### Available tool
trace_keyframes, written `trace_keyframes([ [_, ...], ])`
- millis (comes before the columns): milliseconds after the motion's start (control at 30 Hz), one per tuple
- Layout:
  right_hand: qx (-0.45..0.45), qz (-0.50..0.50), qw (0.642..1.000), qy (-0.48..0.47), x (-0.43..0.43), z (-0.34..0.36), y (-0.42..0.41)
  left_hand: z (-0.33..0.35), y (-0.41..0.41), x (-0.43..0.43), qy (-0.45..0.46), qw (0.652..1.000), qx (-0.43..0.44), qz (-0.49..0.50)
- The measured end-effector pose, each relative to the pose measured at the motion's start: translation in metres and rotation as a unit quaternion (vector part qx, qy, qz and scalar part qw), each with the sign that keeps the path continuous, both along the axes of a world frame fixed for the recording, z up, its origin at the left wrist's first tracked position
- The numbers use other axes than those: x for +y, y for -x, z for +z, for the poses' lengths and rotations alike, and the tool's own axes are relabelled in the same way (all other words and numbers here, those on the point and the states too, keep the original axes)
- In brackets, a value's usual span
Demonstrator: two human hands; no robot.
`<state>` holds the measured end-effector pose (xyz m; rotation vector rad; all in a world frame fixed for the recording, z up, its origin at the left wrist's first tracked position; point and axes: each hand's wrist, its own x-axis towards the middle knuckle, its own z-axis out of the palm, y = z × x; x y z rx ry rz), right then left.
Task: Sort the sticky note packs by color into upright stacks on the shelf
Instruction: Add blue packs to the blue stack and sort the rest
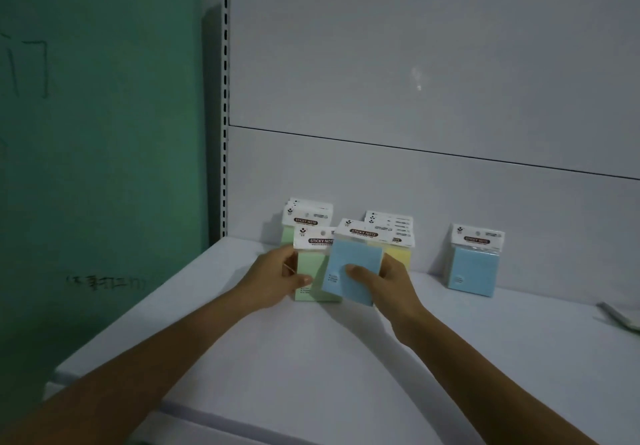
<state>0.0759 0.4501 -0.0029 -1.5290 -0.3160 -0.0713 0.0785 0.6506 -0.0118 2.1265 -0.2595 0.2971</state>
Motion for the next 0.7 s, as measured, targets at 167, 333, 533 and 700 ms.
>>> trace_keyframes([
  [167,-0.004,-0.025,0.999,0.037,0.024,-0.005,-0.006,0.001,-0.031,0.03,0.0,0.999,-0.007,0.035],
  [333,-0.005,-0.053,0.997,0.051,0.038,-0.01,-0.015,-0.01,-0.048,0.043,0.075,0.994,-0.011,0.078],
  [533,-0.012,-0.07,0.997,0.035,0.05,-0.032,-0.019,-0.024,-0.052,0.043,0.046,0.995,-0.042,0.075],
  [700,-0.005,-0.047,0.998,0.04,0.048,-0.036,-0.024,-0.027,-0.053,0.039,-0.024,0.995,-0.06,0.082],
])
